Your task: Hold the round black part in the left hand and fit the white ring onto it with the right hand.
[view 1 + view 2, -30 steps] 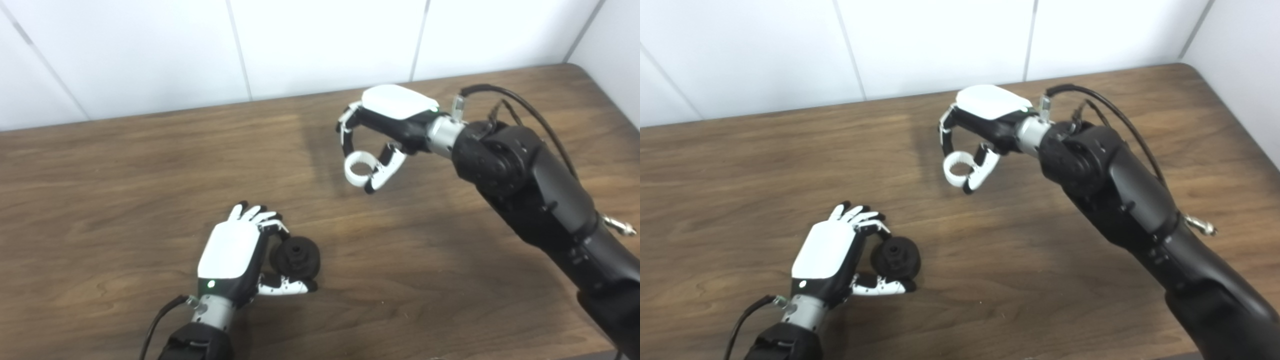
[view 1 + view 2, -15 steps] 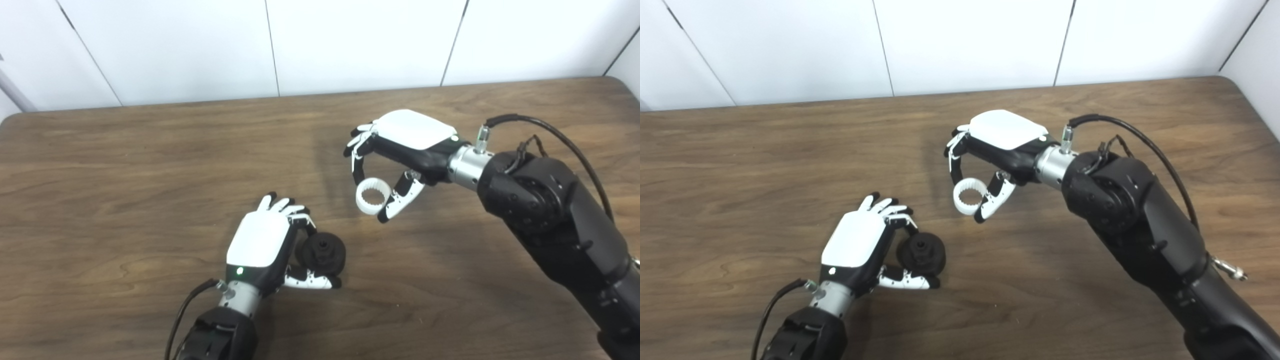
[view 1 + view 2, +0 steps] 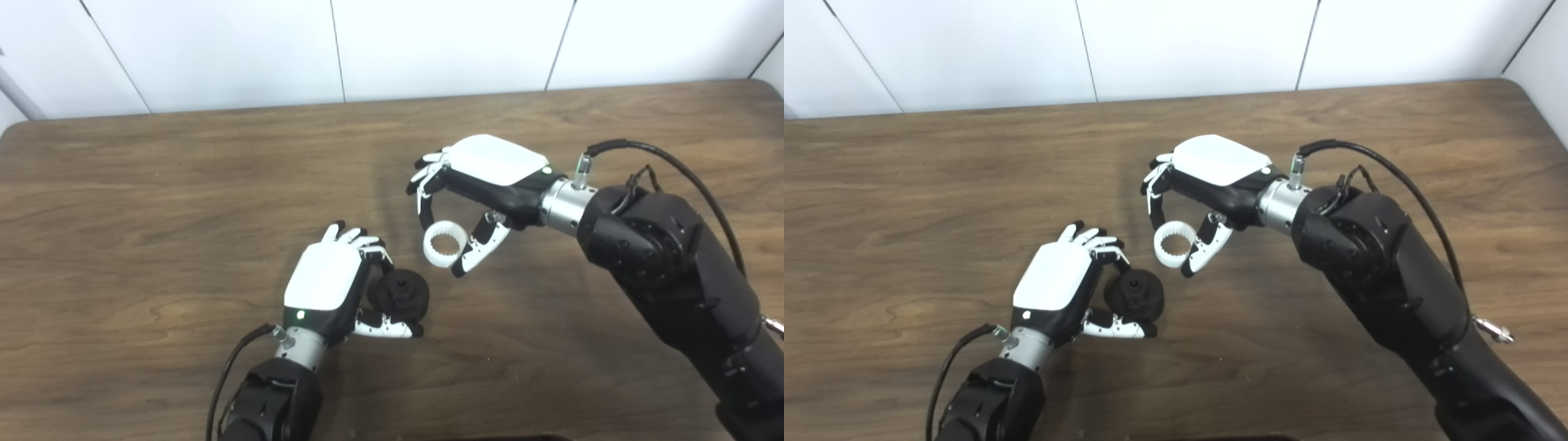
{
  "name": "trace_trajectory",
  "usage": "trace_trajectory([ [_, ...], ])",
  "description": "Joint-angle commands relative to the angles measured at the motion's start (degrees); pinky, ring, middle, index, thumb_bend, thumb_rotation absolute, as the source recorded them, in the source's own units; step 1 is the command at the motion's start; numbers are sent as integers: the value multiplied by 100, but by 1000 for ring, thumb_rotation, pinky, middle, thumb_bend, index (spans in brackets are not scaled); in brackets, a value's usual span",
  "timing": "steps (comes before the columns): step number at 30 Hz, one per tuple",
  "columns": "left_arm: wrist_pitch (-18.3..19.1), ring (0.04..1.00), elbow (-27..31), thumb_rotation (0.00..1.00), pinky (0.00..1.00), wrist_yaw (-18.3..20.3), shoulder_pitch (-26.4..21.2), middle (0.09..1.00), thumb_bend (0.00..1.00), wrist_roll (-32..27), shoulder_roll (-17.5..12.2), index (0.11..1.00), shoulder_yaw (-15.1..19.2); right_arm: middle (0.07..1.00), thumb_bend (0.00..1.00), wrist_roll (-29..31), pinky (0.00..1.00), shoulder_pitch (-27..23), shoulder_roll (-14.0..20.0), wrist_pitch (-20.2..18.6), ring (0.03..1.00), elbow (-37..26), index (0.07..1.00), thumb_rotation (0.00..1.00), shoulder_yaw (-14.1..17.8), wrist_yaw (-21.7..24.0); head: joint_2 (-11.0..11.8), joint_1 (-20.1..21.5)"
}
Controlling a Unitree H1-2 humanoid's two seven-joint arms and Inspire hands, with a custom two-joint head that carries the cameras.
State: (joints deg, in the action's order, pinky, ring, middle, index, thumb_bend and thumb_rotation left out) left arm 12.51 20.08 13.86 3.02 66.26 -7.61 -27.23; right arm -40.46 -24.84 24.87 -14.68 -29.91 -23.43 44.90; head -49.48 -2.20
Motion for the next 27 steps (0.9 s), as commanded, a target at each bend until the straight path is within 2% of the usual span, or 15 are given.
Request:
trace_trajectory([
  [1, -29, 891, -129, 57, 984, 285, 96, 802, 520, 7, -11, 485, -107, 801, 524, -22, 926, -169, -46, 164, 913, -227, 484, 137, 36, -72, -3, -3],
  [27, 42, 892, -143, 55, 979, 361, 28, 806, 522, 63, 90, 485, -113, 802, 522, -116, 915, -54, -490, 246, 916, -174, 484, 138, -174, 22, -135, -54],
])
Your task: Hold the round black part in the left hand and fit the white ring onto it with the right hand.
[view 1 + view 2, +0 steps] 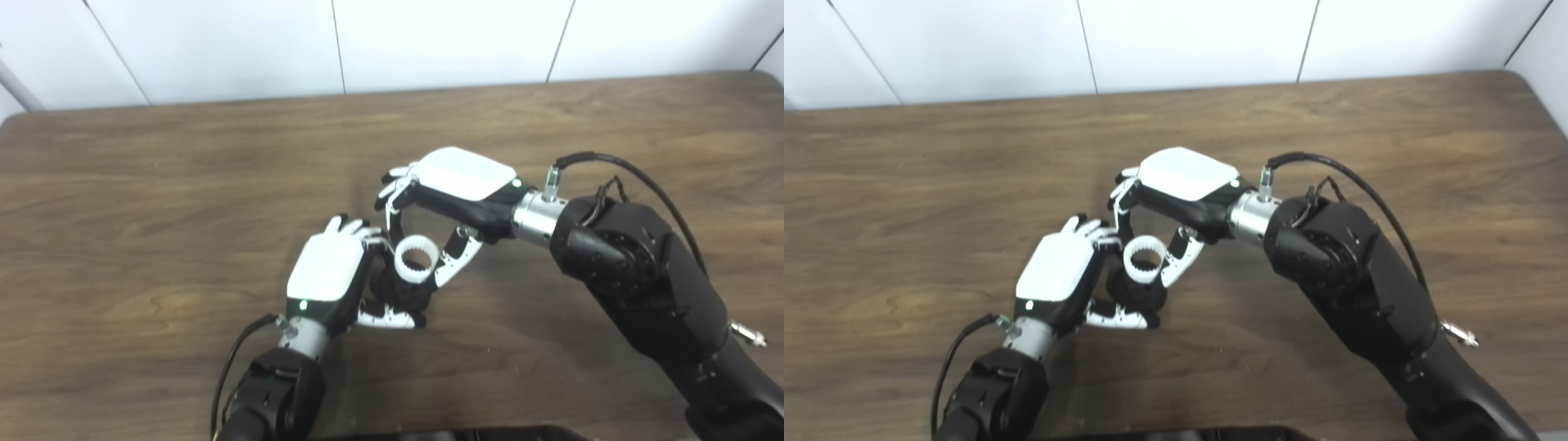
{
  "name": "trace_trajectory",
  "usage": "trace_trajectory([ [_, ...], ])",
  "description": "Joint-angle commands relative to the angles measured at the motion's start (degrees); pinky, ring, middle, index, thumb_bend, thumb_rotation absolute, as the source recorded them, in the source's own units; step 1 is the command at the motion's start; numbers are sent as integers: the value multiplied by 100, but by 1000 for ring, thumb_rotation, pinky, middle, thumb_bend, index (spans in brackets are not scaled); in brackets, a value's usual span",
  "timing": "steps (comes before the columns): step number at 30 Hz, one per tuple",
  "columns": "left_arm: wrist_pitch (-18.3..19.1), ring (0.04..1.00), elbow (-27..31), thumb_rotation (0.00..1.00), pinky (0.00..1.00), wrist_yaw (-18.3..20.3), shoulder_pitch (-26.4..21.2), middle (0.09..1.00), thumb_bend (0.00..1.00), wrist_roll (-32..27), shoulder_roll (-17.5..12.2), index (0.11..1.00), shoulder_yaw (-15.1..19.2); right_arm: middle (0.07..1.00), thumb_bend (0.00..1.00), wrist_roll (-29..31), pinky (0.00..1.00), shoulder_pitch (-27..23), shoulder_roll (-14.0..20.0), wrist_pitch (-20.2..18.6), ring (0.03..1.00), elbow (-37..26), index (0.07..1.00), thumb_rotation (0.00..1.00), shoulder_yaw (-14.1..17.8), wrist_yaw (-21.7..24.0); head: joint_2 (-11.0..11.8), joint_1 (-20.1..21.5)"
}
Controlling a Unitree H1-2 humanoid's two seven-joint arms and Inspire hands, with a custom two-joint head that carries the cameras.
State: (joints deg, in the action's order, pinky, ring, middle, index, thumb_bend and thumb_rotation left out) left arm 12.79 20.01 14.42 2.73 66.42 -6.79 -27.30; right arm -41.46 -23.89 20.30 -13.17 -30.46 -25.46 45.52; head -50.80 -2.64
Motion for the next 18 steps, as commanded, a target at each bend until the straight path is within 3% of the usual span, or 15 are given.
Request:
trace_trajectory([
  [1, 18, 892, -133, 55, 979, 317, 54, 806, 522, 61, 12, 485, -109, 803, 522, -16, 916, -147, -37, 95, 918, -114, 484, 138, 27, -32, -8, -13],
  [18, -4, 890, -114, 55, 983, 286, 61, 804, 523, 43, 12, 485, -77, 801, 523, -176, 912, -12, -149, 239, 917, 131, 484, 137, -61, -160, -32, -28],
])
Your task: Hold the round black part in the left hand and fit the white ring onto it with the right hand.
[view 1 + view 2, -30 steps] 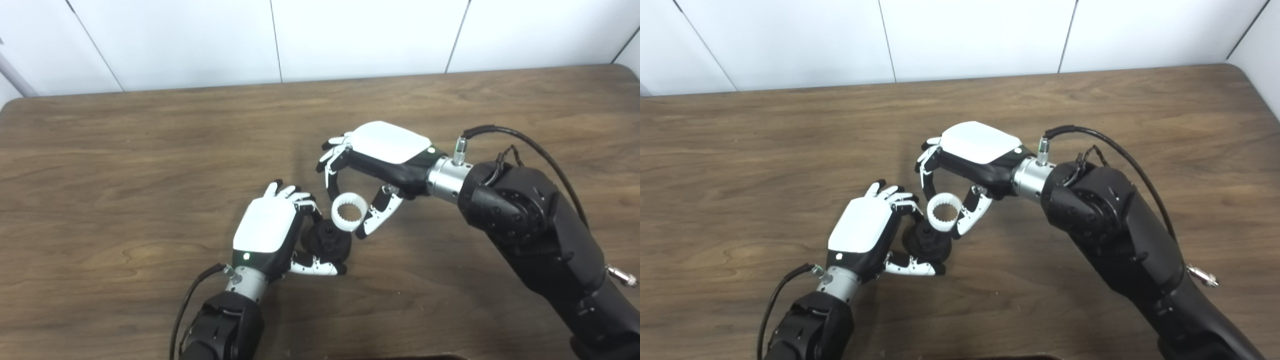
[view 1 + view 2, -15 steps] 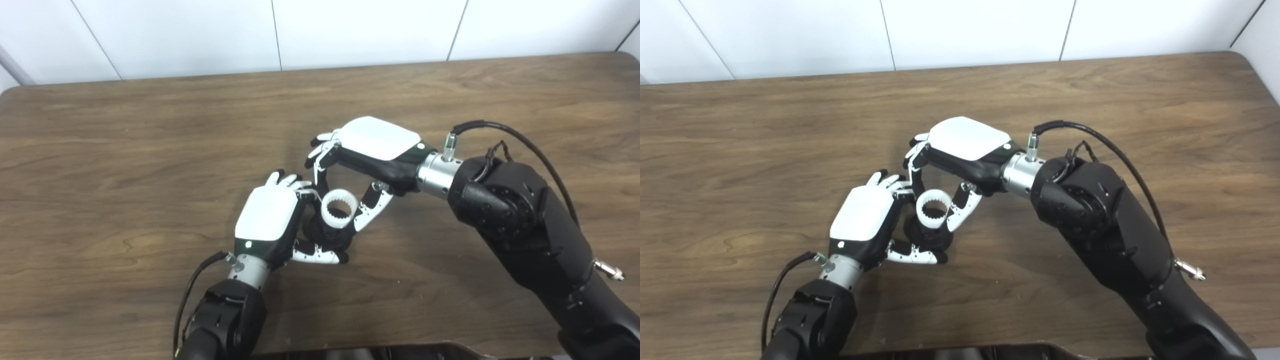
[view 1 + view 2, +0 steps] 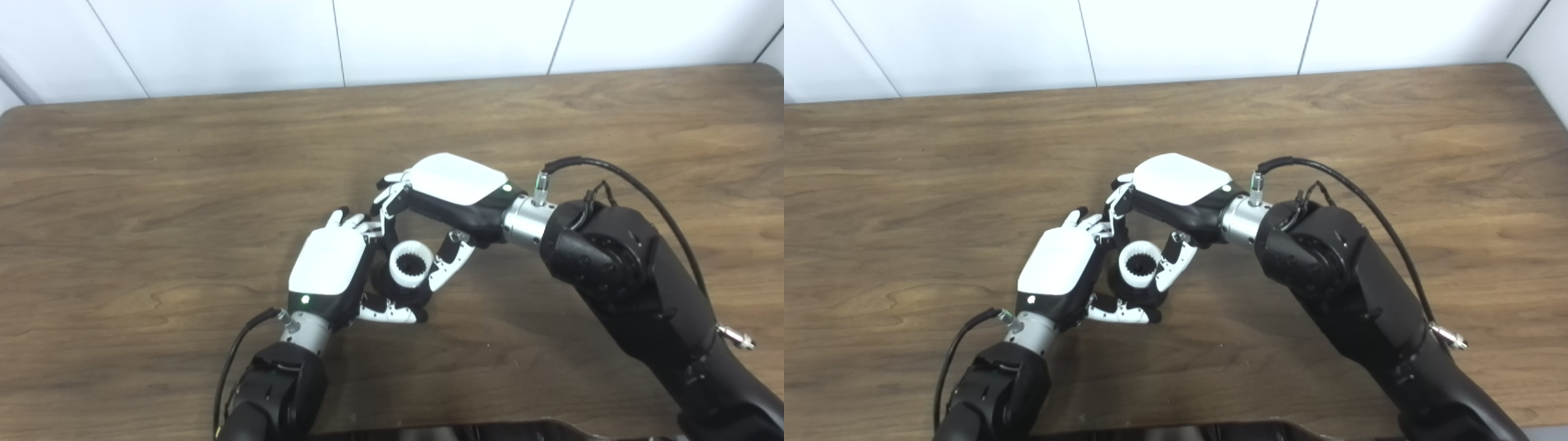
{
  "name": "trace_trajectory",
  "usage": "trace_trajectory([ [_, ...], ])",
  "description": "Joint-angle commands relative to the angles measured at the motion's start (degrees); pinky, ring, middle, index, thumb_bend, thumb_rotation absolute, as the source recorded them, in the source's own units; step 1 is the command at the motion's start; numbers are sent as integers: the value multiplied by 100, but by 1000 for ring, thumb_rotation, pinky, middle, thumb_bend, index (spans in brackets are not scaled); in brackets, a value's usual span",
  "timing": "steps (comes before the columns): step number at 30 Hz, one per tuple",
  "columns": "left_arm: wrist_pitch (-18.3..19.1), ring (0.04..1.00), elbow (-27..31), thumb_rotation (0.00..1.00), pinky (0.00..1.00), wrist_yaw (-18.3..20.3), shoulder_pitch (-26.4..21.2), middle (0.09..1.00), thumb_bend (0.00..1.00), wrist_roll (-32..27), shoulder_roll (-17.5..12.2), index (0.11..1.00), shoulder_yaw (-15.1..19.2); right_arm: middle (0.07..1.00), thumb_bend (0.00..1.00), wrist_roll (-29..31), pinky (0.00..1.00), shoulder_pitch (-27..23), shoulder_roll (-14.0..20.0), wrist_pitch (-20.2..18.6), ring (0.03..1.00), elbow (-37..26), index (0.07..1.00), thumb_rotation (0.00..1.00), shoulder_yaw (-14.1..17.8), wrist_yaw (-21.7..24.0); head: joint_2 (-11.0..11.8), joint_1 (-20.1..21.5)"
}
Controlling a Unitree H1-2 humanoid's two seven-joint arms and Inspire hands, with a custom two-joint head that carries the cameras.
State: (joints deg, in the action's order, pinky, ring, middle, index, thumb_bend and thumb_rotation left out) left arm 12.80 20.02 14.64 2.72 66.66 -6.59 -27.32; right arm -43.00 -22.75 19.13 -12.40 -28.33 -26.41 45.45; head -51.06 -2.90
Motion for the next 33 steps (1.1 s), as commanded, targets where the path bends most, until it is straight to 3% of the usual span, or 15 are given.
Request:
trace_trajectory([
  [1, -11, 888, -118, 55, 981, 250, 64, 803, 523, 12, -8, 485, -73, 801, 523, -33, 912, -117, -39, 177, 917, -68, 484, 138, 31, -165, -5, -2],
  [11, 20, 891, -43, 56, 977, 359, 62, 804, 522, 53, -9, 485, -73, 799, 523, -96, 898, -57, -76, 304, 911, 22, 483, 137, 45, -209, -39, 21],
  [33, -15, 889, 1, 55, 973, 369, 82, 806, 523, 42, -9, 485, -64, 808, 523, -105, 894, 33, -200, 189, 917, 33, 484, 135, 86, -191, -82, 59],
])
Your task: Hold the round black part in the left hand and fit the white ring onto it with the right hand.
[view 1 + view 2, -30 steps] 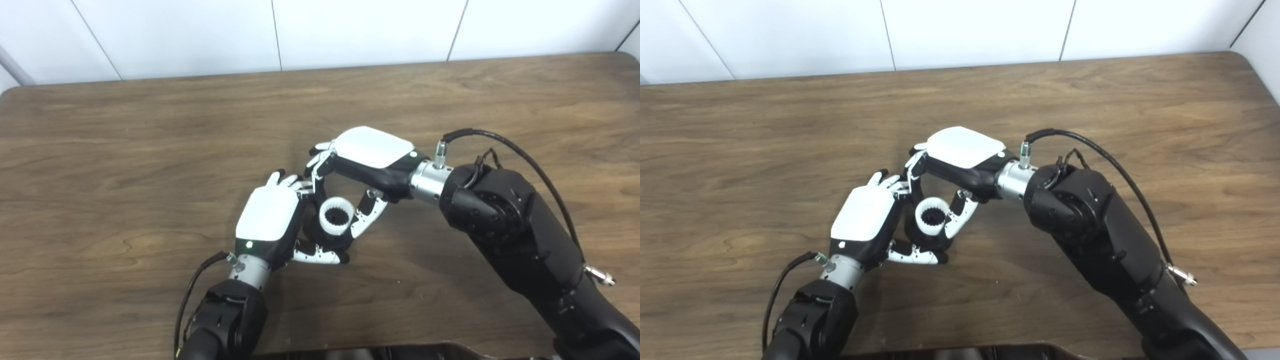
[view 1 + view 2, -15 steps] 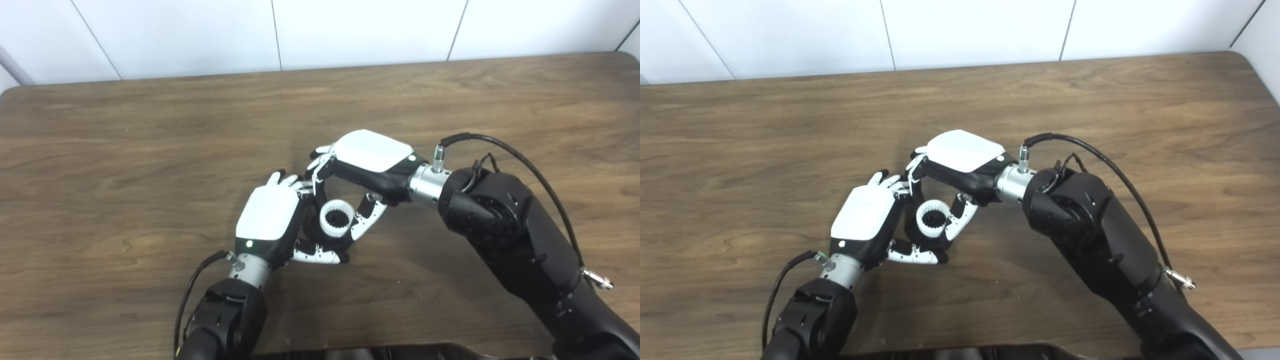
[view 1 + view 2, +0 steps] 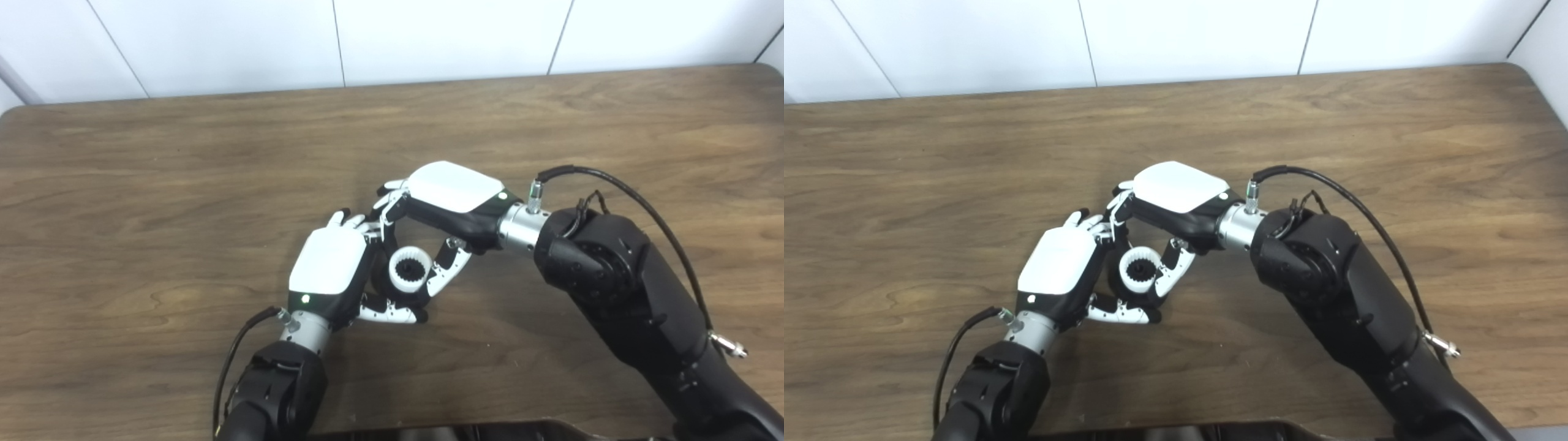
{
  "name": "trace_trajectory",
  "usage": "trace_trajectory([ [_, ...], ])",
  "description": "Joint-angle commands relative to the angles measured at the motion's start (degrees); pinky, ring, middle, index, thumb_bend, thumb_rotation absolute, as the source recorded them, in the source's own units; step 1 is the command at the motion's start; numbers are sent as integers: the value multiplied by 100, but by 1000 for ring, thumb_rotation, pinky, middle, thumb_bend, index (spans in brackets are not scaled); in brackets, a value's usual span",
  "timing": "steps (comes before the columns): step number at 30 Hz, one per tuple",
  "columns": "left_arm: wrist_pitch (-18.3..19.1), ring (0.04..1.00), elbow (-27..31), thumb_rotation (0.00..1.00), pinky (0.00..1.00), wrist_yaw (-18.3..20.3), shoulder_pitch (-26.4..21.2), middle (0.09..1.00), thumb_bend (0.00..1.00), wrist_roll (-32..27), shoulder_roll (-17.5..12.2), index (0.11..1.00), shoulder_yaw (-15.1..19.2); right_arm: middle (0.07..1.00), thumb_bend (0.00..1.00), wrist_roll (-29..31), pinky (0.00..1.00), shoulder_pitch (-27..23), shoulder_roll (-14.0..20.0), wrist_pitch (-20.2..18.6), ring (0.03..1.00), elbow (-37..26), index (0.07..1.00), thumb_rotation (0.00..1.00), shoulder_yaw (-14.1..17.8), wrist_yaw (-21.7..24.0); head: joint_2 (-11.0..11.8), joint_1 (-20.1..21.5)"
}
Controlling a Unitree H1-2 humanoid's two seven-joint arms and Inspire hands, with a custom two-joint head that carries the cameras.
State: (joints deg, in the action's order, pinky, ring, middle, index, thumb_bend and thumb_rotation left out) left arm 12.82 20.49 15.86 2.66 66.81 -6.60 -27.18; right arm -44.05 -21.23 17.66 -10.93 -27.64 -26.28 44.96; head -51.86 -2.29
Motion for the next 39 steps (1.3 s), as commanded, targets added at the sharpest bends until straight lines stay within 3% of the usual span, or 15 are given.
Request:
trace_trajectory([
  [1, -18, 889, -53, 55, 971, 240, 88, 806, 523, 35, -7, 485, -81, 808, 523, -10, 895, -116, -62, 30, 918, -34, 484, 135, 72, -133, -3, -3],
  [39, 14, 898, -56, 56, 989, 292, 69, 809, 521, 51, 64, 485, -72, 815, 524, -35, 871, -8, -105, -44, 923, 231, 484, 135, 186, -224, -42, 22],
])
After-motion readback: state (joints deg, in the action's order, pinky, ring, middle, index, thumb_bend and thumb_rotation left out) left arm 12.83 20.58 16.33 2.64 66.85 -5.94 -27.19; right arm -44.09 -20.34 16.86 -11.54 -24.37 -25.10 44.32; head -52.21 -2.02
